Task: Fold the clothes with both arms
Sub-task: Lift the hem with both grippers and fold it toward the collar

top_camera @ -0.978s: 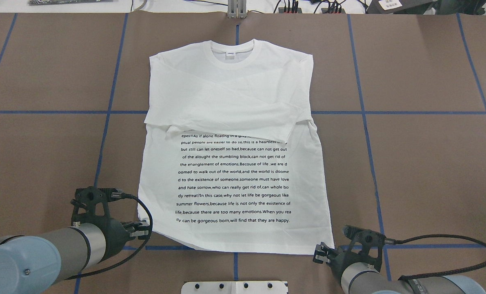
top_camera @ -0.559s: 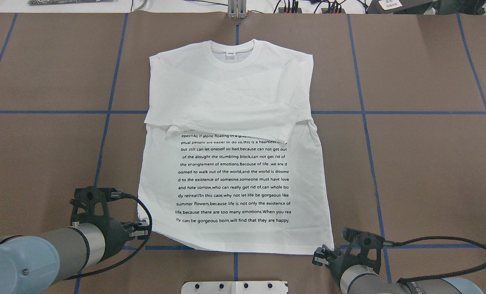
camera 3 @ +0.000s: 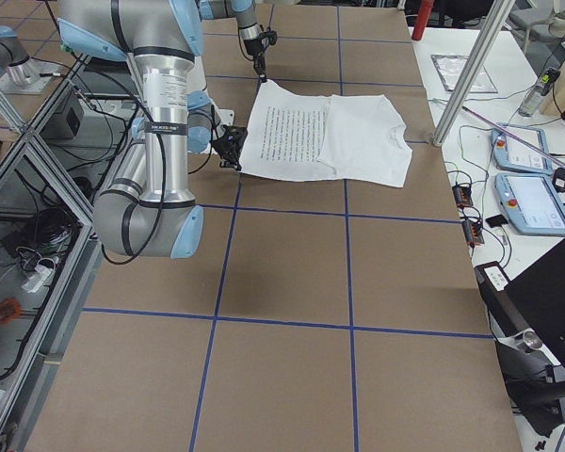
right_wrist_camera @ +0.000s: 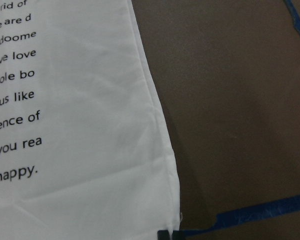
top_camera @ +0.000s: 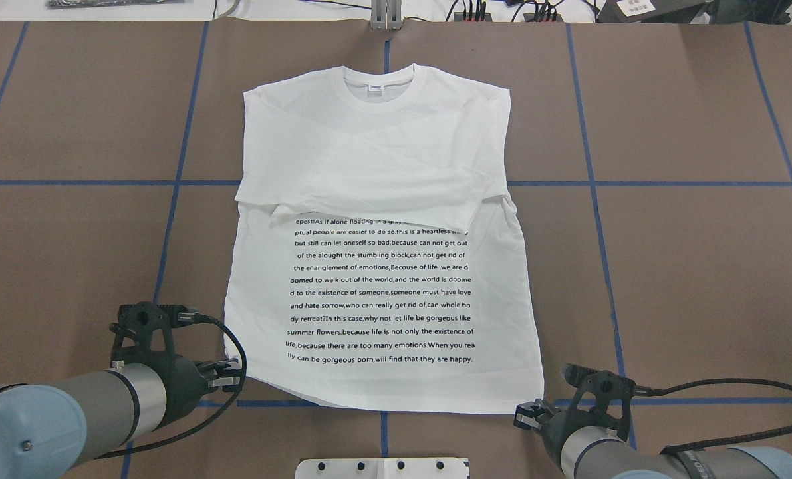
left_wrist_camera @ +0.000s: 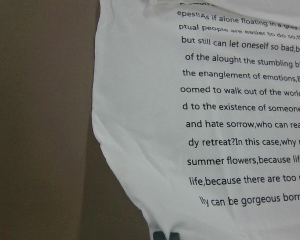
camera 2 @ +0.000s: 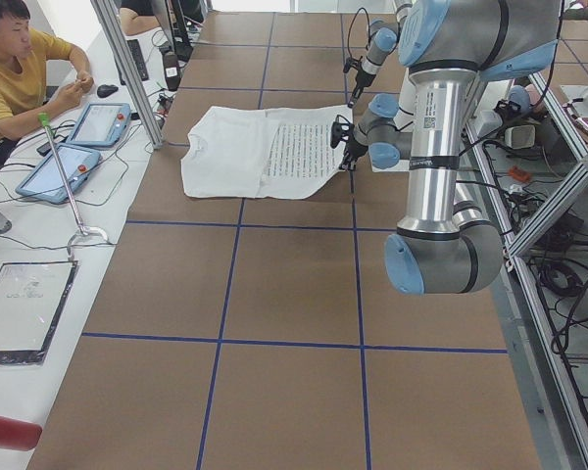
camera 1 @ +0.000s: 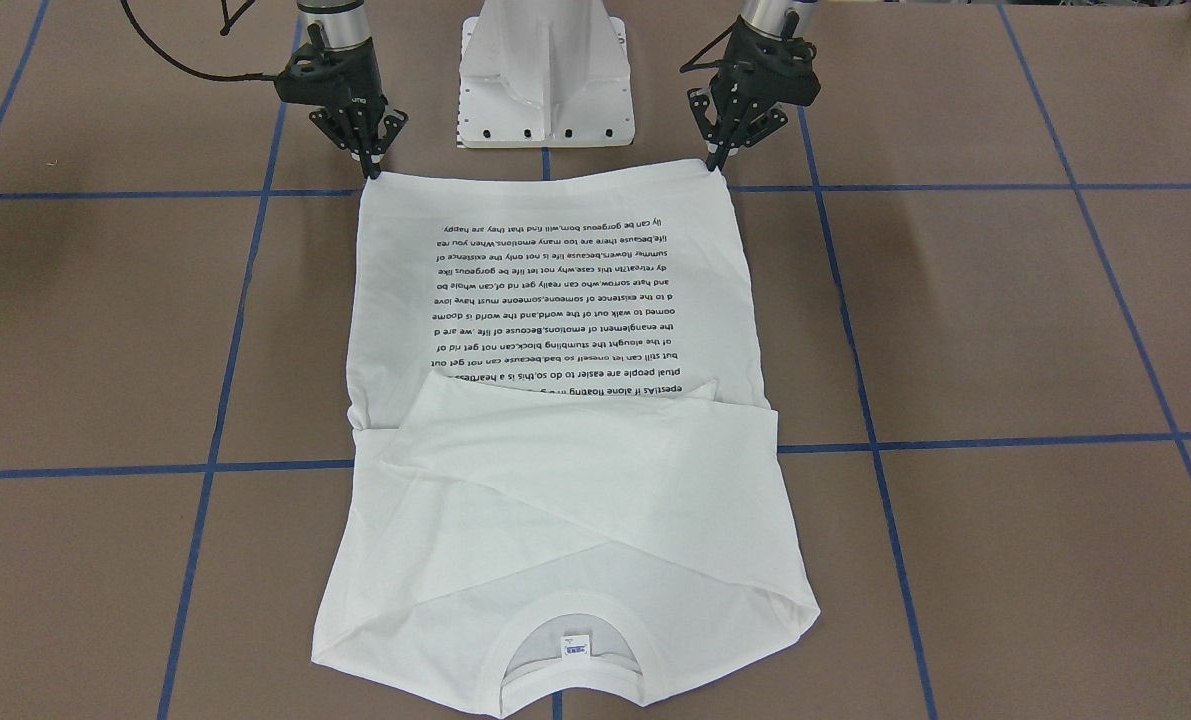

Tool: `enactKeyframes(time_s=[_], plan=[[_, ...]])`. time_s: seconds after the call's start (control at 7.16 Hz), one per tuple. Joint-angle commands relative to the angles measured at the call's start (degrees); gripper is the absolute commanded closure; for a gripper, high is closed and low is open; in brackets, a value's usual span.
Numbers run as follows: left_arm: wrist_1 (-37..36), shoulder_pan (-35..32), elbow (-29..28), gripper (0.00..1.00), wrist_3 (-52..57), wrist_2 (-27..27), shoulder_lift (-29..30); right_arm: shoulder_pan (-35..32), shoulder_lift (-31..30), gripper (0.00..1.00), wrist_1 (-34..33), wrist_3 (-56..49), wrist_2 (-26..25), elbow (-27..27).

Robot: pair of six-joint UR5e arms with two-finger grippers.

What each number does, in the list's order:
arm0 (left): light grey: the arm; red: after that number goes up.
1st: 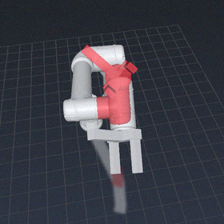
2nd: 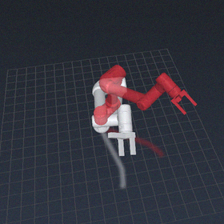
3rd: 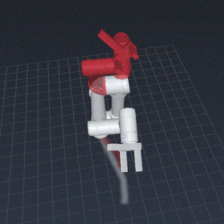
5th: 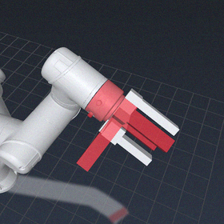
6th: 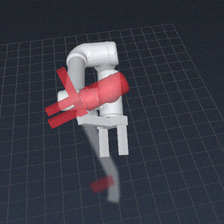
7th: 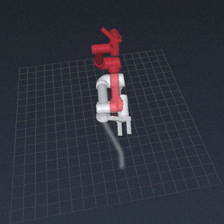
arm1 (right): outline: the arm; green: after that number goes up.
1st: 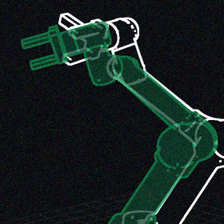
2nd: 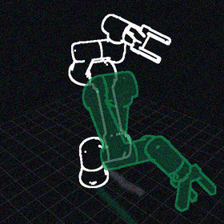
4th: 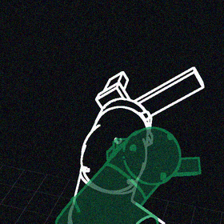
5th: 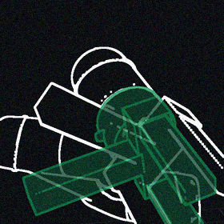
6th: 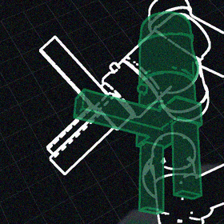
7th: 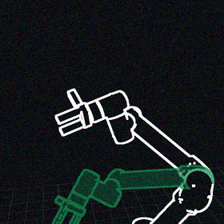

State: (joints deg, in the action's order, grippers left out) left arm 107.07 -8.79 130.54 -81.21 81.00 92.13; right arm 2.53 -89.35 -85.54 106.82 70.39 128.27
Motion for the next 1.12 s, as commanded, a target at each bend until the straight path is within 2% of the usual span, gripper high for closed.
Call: enactKeyframes(time_s=[0.0, 0.14, 0.28, 0.42, 0.56, 0.7, 0.98], plan=[[-11.6, -0.3, 12.7, 1.00, 2.9, 6.5, 0.0, -1.0, 0.2, 1.00, -18.6, 0.0, 6.1, 17.1], [-18.8, -1.1, 19.8, 1.00, 2.9, 9.8, 0.9, -0.3, 1.2, 1.00, -28.4, 0.1, 9.5, 25.7], [-24.8, -2.9, 26.1, 1.00, 2.9, 12.3, 2.2, -1.4, 4.9, 1.00, -34.6, 0.1, 12.6, 29.5], [-27.3, -5.9, 26.1, 1.00, 3.1, 16.3, 4.2, -4.1, 8.2, 1.00, -36.7, 0.0, 15.8, 29.8], [-29.3, -6.1, 25.0, 1.00, 4.9, 16.5, 6.8, -6.9, 9.2, 1.00, -36.9, -1.1, 16.2, 29.6], [-29.4, -8.7, 19.7, 1.00, 9.7, 16.5, 11.5, -10.8, 10.4, 1.00, -37.0, -5.3, 16.4, 28.5], [-29.3, -20.7, 7.8, 1.00, 20.2, 16.6, 19.1, -22.9, 20.1, 1.00, -38.4, -12.9, 19.8, 19.9]])
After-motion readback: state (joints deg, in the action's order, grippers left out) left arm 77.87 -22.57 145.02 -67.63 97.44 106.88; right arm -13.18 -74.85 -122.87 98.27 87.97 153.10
